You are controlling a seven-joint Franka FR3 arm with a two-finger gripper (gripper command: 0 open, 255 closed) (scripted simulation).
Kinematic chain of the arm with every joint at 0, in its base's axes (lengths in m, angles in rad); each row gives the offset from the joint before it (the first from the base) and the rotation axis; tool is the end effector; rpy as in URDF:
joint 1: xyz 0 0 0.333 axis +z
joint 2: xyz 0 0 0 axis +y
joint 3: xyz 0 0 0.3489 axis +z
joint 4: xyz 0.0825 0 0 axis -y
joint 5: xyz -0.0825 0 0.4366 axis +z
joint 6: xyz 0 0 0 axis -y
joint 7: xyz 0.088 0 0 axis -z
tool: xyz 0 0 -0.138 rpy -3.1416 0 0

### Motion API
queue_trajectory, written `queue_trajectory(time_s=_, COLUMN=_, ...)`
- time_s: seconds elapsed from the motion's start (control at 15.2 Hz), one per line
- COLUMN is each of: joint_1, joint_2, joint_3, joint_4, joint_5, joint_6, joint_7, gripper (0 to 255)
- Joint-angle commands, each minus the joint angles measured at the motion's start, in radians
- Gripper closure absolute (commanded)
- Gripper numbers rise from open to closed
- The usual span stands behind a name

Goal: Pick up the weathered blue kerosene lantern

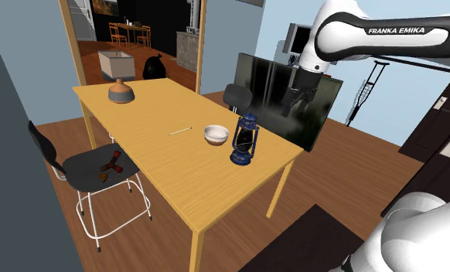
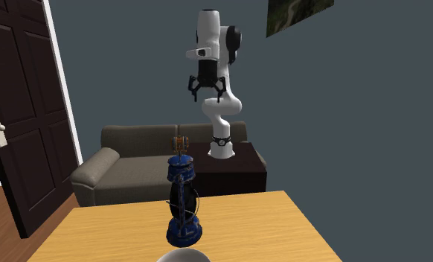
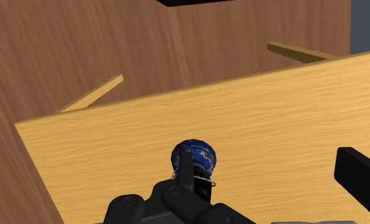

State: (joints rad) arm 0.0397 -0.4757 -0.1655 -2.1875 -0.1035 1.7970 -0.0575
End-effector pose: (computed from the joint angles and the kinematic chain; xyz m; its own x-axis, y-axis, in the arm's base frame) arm 0.4524 -0.0787 0.5677 0.9964 -0.0327 0.0782 -0.0352 -0.9989 0.0314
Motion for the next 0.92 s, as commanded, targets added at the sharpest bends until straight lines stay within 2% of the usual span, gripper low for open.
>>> queue_trajectory(time_s=0.0, joint_1=0.004, joint_2=0.077, joint_3=-0.021, joint_4=0.043, joint_5=0.009, joint_6=0.039, joint_7=-0.029, gripper=0)
queue_trajectory(time_s=0.46, joint_1=0.014, joint_2=0.343, joint_3=-0.076, joint_4=0.216, joint_5=0.073, joint_6=0.136, joint_7=-0.133, gripper=0)
queue_trajectory(time_s=0.86, joint_1=0.000, joint_2=0.584, joint_3=-0.098, joint_4=0.423, joint_5=0.158, joint_6=0.165, joint_7=-0.227, gripper=0)
